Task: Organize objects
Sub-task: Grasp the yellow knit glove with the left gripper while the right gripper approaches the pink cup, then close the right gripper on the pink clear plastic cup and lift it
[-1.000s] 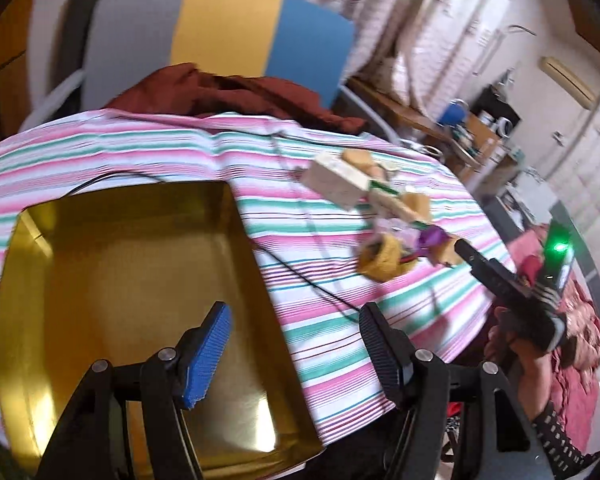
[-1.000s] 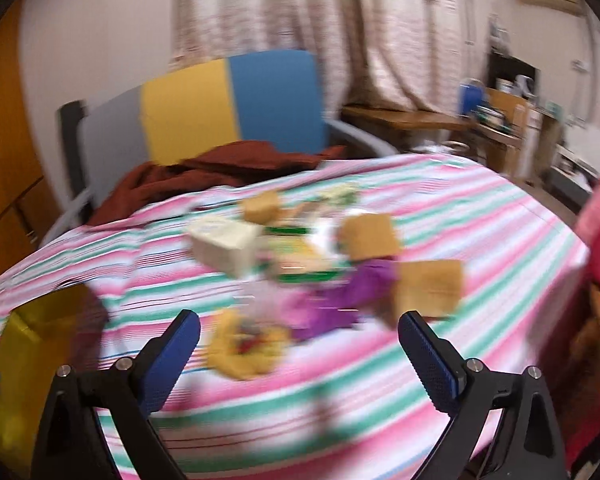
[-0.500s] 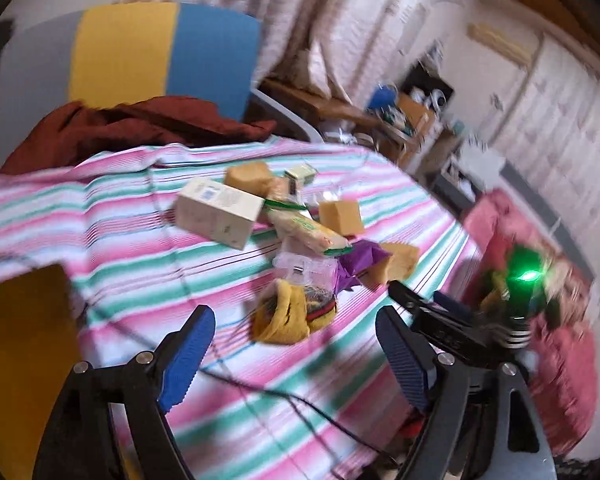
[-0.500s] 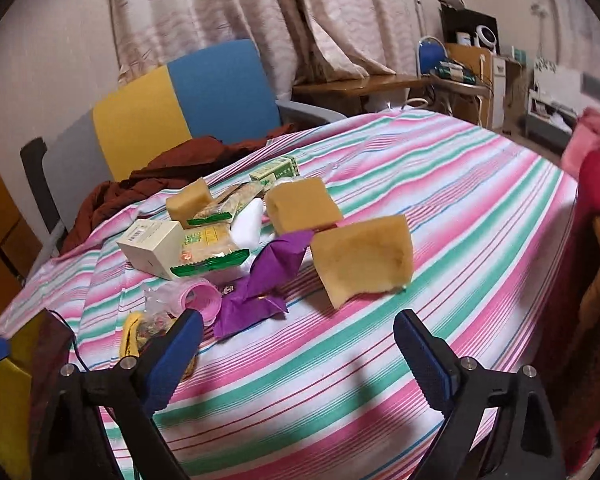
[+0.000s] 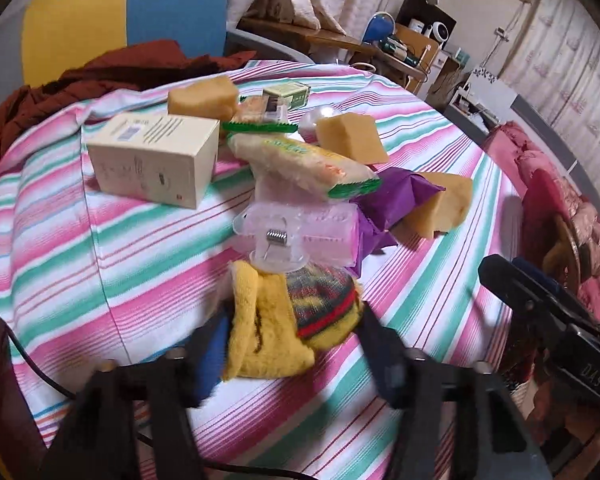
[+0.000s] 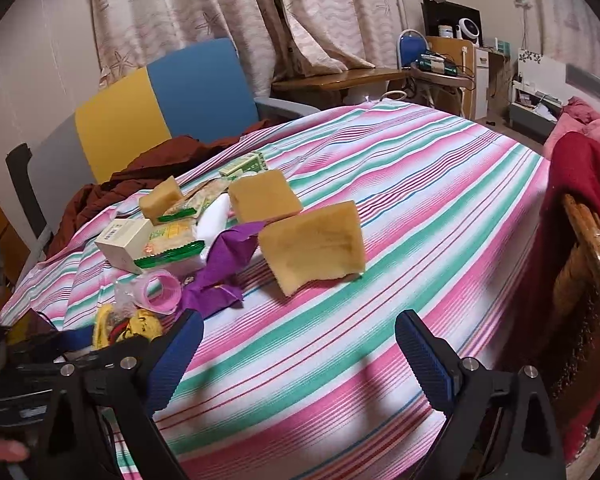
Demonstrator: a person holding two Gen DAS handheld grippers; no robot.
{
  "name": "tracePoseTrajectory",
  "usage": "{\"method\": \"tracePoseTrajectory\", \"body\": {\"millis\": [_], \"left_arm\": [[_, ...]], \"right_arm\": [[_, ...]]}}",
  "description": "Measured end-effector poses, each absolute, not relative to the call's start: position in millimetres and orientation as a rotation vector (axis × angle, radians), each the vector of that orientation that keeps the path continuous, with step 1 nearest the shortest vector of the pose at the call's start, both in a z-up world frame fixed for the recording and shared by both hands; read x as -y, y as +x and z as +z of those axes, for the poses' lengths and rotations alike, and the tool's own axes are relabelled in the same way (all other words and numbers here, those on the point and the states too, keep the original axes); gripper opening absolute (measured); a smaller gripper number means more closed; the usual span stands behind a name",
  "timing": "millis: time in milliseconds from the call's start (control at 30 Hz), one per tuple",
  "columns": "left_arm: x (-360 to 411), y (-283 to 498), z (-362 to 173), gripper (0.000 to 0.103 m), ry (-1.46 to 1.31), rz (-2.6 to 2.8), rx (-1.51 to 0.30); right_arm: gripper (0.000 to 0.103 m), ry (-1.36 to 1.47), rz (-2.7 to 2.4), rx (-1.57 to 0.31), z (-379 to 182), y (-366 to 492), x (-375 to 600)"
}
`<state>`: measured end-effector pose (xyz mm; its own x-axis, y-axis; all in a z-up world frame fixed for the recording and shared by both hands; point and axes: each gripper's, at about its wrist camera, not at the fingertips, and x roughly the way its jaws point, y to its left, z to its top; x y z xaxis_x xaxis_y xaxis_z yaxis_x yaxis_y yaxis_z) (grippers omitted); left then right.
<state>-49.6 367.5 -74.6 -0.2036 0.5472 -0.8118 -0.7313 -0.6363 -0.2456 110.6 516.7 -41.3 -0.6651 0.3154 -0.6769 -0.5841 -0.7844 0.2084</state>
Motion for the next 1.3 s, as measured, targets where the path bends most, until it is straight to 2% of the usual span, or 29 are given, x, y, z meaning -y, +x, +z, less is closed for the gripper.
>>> {"method": "tracePoseTrajectory", "body": {"millis": [133,233,367,467,633,900,933,967,1000,1033,1133,1233,1300], "left_arm": [[-354.1,-49.9,-72.1,0.039,-1.187,1.928,-0.217],[-342.4,-47.5,-67.3,0.035,-1.191,1.934,-0.183],[-321.9,-41.3,-57.9,0.035,-1.199,1.94,-0.128],[-313.0,-32.2,-52.2,0.033,-1.192,1.954,-0.174],[-304.4,-16.0,-50.9,0.033,-1.148,1.974,-0.261],[-293.0,-7.5,-60.0,0.033,-1.168,1.958,-0.215],[-293.1,-6.6,-60.0,0.033,-1.165,1.957,-0.218],[-292.9,-5.7,-59.6,0.033,-1.164,1.956,-0.221],[-292.0,-4.9,-59.3,0.033,-1.163,1.956,-0.221],[-291.0,-5.1,-58.6,0.033,-1.163,1.956,-0.216],[-285.5,-4.4,-56.0,0.032,-1.168,1.95,-0.189],[-278.1,0.7,-50.7,0.032,-1.156,1.947,-0.172],[-269.6,5.0,-44.9,0.032,-1.141,1.957,-0.151]], "right_arm": [[0.097,-0.869,2.475,-0.558,-38.3,100.2,-508.0],[0.097,-0.873,2.529,-0.547,-34.8,87.1,-496.9],[0.094,-0.866,2.59,-0.508,-28.8,73.4,-482.4],[0.082,-0.886,2.611,-0.511,-26.2,63.3,-477.4],[0.081,-0.956,2.677,-0.585,-25.9,50.5,-465.9],[0.081,-1.238,2.715,-0.809,-55.7,24.6,-440.8],[0.078,-1.27,2.705,-0.829,-61.7,21.7,-438.4],[0.069,-1.287,2.703,-0.852,-64.8,19.5,-438.0],[0.068,-1.294,2.706,-0.901,-68.1,18.7,-438.2],[0.062,-1.299,2.698,-0.965,-70.8,17.2,-438.0],[0.044,-1.28,2.727,-0.924,-63.8,15.5,-428.3],[0.043,-1.256,2.736,-0.748,-52.7,16.0,-418.4],[0.043,-1.244,2.726,-0.754,-49.7,17.9,-421.0]]}}
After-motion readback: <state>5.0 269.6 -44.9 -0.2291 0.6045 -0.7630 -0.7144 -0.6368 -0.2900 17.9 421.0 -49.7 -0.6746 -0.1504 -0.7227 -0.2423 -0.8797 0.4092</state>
